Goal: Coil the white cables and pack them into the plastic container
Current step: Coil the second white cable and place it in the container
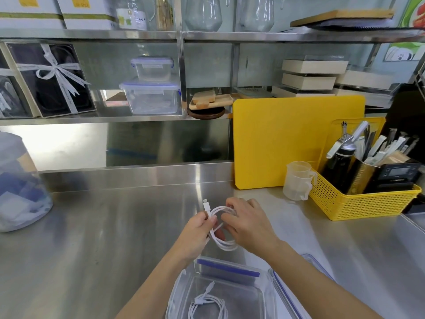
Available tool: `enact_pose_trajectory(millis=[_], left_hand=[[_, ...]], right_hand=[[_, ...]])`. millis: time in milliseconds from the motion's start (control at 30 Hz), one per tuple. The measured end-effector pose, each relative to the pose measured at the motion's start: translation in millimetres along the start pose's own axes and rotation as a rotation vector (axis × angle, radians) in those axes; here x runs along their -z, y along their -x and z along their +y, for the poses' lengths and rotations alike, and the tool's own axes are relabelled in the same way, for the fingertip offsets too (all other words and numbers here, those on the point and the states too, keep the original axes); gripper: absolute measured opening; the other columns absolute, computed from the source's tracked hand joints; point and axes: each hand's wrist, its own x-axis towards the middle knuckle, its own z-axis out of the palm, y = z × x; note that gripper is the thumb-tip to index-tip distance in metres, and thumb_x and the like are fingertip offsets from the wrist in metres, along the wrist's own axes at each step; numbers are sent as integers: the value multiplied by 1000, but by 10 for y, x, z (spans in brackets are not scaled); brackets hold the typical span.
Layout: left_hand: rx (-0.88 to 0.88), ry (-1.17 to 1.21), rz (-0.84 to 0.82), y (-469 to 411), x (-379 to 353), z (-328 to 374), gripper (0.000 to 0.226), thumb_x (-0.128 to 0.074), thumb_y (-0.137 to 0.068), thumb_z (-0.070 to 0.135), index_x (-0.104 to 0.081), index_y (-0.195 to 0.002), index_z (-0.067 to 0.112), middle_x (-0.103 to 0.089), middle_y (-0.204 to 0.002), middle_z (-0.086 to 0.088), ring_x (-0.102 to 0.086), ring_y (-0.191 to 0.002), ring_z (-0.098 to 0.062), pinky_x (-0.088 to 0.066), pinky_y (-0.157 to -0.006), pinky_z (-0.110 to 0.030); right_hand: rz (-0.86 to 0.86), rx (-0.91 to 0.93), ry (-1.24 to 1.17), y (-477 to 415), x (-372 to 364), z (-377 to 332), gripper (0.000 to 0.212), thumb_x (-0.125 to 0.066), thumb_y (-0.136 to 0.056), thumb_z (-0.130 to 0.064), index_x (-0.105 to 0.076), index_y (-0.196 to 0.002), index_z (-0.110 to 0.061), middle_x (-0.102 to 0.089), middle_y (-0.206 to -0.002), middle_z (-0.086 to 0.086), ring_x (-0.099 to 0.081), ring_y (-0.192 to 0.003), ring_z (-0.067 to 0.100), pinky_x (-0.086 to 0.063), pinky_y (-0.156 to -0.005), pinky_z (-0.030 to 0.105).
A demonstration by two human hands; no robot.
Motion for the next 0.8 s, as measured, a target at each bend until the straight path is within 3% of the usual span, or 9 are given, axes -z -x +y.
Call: enact_pose_trajectory(millis=[133, 233, 300, 367, 433, 533, 600, 800], left_hand=[[69, 77, -39, 1, 35, 85, 30, -42, -98, 24, -58, -75, 14, -70, -81, -16, -65, -79, -31, -49, -78, -39], [115, 220, -75, -3, 72, 189, 33, -43, -98, 20, -59, -71, 11, -67, -67, -4, -59, -70, -23, -50, -77, -40], [177, 308, -102, -3, 75, 242, 31, -43, -98, 17, -59, -73, 8, -64, -67, -5, -60, -71, -22, -55, -76, -41], [243, 325, -101, 12, 36, 256, 27, -43, -98, 15, -58, -78, 6, -58, -69, -8, -59, -68, -22, -58, -73, -43], [265, 284, -79, 29, 5, 259, 25, -43, -98, 15, -58, -81, 5, -57, -68, -9, -57, -62, -21, -59, -71, -44], [230, 267, -57, 34, 5, 265, 26, -45, -97, 13, -62, -82, 2, -61, -68, -12, -62, -58, -20, -60, -62, -40], [228, 244, -37, 22, 20, 256, 27, -46, -97, 12, -64, -79, 1, -62, -69, -13, -65, -58, -21, -61, -60, -39], [274, 430, -27, 30, -4, 182, 24, -46, -95, 4, -65, -83, -5, -68, -68, -14, -72, -62, -23, -59, -55, -30]], right_hand=[[134, 34, -24, 5, -11, 48, 19, -57, -77, -19, -63, -61, -11, -71, -82, 8, -63, -68, 22, -47, -56, 29], [267, -77, -200, 57, -42, 34, 8, -64, -76, -6, -69, -72, -3, -73, -87, 13, -66, -70, 28, -55, -58, 33], [297, -170, -311, 84, -53, 9, 7, -66, -71, 2, -69, -77, 1, -73, -85, 16, -68, -72, 27, -56, -66, 31], [254, -251, -432, 109, -57, -10, 10, -64, -74, 5, -68, -82, 1, -71, -82, 15, -66, -71, 24, -53, -68, 27], [207, -368, -532, 133, -67, -52, 9, -62, -79, 4, -67, -84, -2, -69, -81, 10, -62, -66, 18, -54, -63, 32], [144, -697, -750, 125, -70, -83, 10, -62, -83, -4, -67, -80, -12, -66, -77, -3, -59, -63, 17, -56, -60, 41], [90, -816, -824, 99, -61, -94, 10, -62, -84, -10, -65, -78, -17, -66, -74, 0, -61, -65, 21, -57, -61, 42], [76, -912, -859, 115, -60, -138, 22, -62, -85, -15, -59, -68, -30, -64, -66, -6, -60, -60, 9, -53, -52, 19]])
